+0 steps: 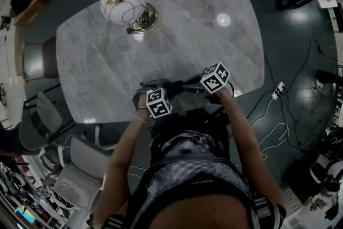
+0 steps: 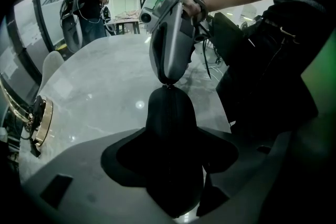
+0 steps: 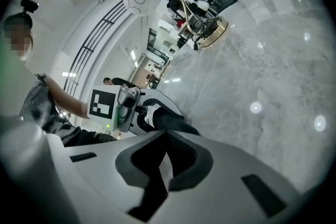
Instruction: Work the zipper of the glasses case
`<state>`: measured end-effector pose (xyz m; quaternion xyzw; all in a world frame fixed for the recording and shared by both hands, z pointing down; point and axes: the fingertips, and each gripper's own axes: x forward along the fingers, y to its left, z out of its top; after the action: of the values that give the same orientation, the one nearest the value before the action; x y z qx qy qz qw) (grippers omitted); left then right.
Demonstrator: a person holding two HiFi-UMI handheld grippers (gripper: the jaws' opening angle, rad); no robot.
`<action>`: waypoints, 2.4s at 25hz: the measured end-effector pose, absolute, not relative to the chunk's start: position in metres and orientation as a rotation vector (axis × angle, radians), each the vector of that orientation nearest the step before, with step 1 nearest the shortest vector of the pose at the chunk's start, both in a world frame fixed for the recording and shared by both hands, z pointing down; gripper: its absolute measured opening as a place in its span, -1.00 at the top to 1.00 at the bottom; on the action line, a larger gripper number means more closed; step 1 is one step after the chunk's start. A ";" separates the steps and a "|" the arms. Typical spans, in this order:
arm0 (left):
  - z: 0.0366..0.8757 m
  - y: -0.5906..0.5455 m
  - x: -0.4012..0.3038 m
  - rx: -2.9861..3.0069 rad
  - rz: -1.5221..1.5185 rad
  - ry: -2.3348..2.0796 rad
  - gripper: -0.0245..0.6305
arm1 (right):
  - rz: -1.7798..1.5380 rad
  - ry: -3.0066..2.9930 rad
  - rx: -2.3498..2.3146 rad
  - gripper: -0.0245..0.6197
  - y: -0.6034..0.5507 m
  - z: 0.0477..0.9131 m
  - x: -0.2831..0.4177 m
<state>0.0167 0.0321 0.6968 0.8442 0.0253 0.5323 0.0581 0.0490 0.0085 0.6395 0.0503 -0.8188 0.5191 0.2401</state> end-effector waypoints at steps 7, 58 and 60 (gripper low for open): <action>0.695 0.032 0.018 2.550 1.595 0.086 0.12 | 1.315 -2.203 0.217 0.73 0.009 0.644 0.056; 0.654 -0.008 -0.011 2.762 1.469 -0.294 0.07 | 0.659 -2.210 0.366 0.73 -0.019 0.637 0.025; 0.648 -0.007 -0.014 2.773 1.429 -0.327 0.07 | 0.662 -2.210 0.378 0.73 -0.024 0.637 0.026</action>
<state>-0.0139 -0.0071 0.6482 0.8841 -0.1043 0.4555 0.0027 0.0259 -0.0236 0.6369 0.1488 -0.8701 0.2605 0.3910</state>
